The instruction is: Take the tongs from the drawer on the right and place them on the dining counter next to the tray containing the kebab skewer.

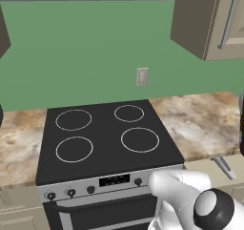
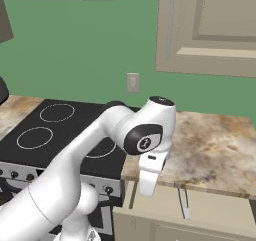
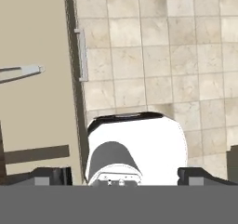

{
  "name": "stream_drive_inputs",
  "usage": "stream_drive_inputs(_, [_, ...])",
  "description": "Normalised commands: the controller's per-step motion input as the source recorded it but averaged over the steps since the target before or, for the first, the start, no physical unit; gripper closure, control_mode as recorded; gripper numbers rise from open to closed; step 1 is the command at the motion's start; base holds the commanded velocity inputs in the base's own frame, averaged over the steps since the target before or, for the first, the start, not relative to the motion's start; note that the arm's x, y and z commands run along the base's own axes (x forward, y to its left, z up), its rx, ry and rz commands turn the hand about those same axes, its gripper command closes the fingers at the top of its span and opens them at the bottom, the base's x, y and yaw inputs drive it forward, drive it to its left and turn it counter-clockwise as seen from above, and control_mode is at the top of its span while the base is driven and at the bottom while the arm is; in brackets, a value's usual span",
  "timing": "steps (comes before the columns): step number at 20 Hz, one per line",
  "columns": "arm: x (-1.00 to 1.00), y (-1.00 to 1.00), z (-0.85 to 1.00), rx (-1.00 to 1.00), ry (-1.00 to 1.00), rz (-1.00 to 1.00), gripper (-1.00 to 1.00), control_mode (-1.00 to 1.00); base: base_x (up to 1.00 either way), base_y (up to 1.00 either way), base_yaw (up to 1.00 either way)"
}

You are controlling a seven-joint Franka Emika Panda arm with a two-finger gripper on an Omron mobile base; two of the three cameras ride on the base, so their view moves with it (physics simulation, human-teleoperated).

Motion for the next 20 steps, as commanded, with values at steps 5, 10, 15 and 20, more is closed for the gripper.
stream_drive_inputs(5, [0.14,-0.26,-0.78,-0.04,0.05,0.03,-1.00,-1.00,0.00,0.00,0.00])
stream_drive_inputs(10, [0.04,-0.26,-0.47,-0.02,0.01,0.04,-1.00,-1.00,0.00,0.00,0.00])
stream_drive_inputs(15, [0.15,-0.23,-0.29,-0.01,-0.01,0.03,-1.00,-1.00,0.00,0.00,0.00])
stream_drive_inputs(20, [0.22,-0.27,-0.17,0.00,-0.02,0.04,-1.00,-1.00,0.00,0.00,0.00])
